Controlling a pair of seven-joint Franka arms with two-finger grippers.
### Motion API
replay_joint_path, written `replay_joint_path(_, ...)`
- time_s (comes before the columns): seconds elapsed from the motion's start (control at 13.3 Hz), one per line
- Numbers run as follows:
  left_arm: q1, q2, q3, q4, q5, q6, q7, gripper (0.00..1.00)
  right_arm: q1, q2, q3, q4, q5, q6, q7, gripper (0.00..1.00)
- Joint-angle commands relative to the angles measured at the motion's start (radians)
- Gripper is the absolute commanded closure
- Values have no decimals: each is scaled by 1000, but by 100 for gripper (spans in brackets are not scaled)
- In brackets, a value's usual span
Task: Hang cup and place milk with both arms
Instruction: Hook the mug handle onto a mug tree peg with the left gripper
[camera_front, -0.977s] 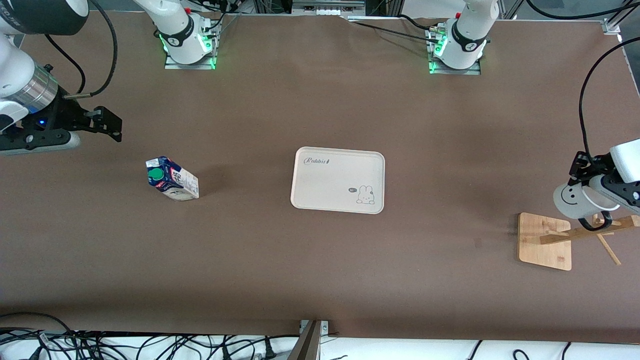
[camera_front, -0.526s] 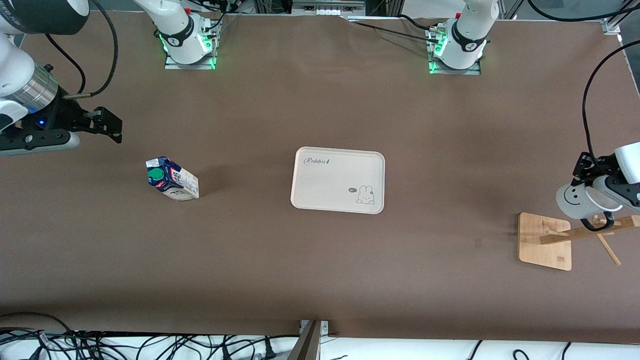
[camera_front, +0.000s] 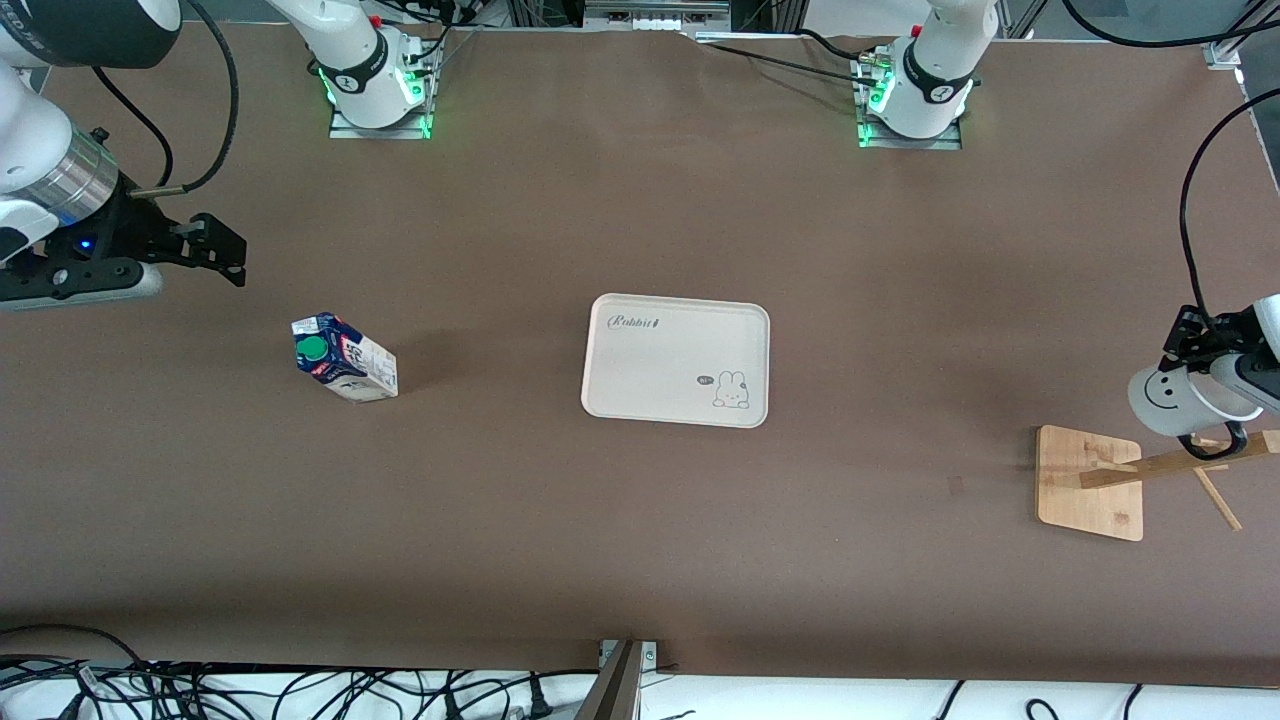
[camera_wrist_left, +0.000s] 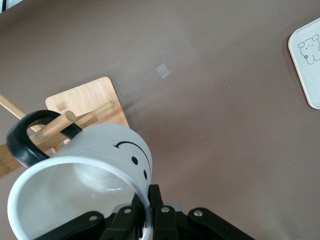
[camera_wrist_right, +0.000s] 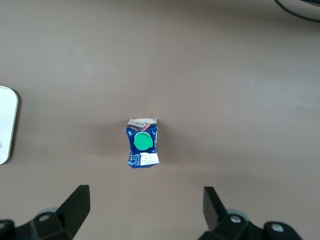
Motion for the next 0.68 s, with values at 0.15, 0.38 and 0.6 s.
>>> replay_joint_path(0.15, 6, 6, -12, 16, 6, -15, -5, 0, -2, -2, 6, 10, 9, -10, 11, 0)
replay_joint_path(0.38, -1, 3, -16, 19, 9, -15, -22, 0, -2, -3, 8, 11, 8, -12, 11, 0)
replay_joint_path(0.6, -27, -6, -24, 22, 12, -37, -95, 0, -2, -3, 8, 11, 8, -12, 11, 0)
